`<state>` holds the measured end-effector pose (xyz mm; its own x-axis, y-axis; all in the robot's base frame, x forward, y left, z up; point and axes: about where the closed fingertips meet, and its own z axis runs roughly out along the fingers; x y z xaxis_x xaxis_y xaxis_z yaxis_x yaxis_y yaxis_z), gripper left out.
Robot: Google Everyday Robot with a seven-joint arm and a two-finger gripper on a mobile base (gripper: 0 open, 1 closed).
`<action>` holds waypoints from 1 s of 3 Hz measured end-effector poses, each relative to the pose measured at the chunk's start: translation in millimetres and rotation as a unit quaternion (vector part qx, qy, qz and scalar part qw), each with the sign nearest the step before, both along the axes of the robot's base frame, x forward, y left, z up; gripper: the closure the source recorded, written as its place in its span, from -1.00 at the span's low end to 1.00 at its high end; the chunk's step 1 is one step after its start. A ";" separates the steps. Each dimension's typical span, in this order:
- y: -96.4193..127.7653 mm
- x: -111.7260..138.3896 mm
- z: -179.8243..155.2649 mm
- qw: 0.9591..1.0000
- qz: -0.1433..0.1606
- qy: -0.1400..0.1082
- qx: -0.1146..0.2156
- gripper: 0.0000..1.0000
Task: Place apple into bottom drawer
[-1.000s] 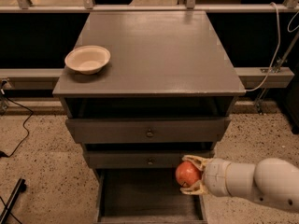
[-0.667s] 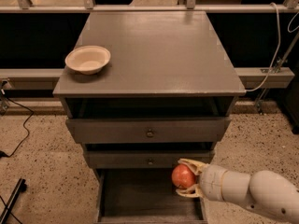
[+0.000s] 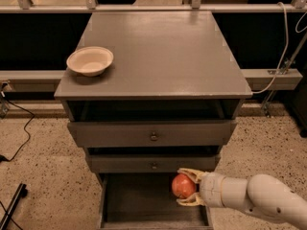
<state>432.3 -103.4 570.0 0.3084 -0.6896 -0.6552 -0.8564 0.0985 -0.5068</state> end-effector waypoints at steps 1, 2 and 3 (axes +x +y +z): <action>16.6 -2.8 -54.8 0.998 0.029 0.047 -0.005 1.00; 33.0 -7.3 -117.0 0.994 0.054 0.094 -0.012 1.00; 42.2 -15.6 -172.1 0.988 0.067 0.135 -0.013 1.00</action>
Offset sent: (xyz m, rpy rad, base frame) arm -0.0129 0.0495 -0.1993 -0.0476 0.3109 0.1643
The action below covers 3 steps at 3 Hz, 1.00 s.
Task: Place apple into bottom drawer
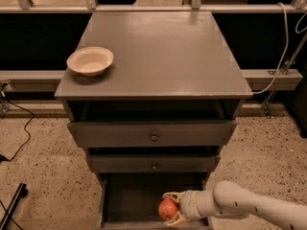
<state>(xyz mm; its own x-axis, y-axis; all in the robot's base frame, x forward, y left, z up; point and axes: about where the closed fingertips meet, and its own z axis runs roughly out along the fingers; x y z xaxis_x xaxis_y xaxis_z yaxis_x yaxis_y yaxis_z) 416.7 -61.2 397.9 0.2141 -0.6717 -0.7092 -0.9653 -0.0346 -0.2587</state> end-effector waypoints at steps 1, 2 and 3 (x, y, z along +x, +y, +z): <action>0.0 0.0 0.1 1.000 0.000 0.000 0.000 1.00; -8.1 23.5 -22.4 1.000 0.002 0.002 -0.016 1.00; -23.4 52.0 -55.5 1.000 -0.012 0.002 -0.022 1.00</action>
Offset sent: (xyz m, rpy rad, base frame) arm 0.0686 -0.0269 -0.0625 -0.0934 0.0069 0.0053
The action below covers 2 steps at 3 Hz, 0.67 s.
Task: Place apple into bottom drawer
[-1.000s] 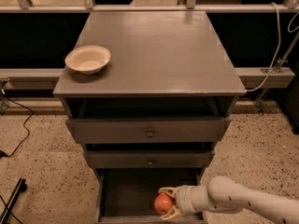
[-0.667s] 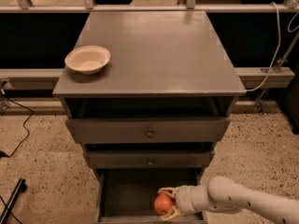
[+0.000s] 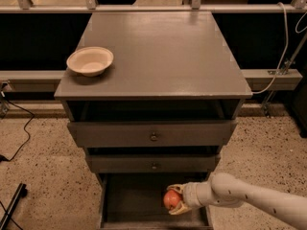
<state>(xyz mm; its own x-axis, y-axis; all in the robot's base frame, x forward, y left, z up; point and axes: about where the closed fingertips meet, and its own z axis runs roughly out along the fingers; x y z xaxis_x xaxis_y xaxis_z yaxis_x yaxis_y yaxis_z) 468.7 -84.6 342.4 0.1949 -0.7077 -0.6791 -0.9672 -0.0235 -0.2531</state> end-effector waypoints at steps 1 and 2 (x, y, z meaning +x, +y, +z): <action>-4.6 17.7 -38.5 1.000 -0.010 0.015 -0.003 1.00; -1.2 32.1 -113.0 0.999 -0.031 0.044 0.006 1.00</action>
Offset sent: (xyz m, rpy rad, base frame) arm 0.0350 -0.0044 -0.1327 -0.0057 0.1196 -0.0663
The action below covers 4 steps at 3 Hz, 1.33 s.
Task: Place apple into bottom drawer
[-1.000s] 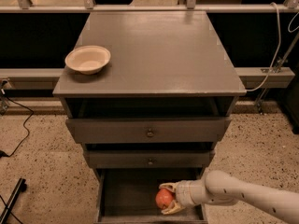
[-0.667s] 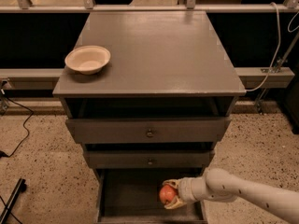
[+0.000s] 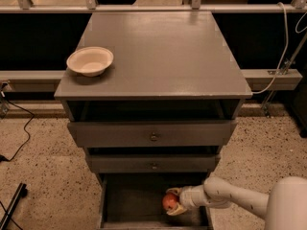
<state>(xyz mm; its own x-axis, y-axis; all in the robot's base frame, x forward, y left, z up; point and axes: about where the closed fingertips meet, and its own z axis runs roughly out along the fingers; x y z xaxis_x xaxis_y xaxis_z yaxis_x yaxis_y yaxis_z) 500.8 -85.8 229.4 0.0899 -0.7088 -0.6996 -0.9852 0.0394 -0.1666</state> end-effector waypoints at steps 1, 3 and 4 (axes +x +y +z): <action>0.0 0.0 0.0 1.000 0.000 0.000 0.000 1.00; -10.8 29.4 -60.9 1.000 -0.018 0.009 0.008 1.00; -15.1 51.3 -90.8 1.000 -0.025 0.004 0.013 1.00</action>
Offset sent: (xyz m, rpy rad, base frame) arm 0.0430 -0.0191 -0.0567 -0.0115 0.0074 -0.0511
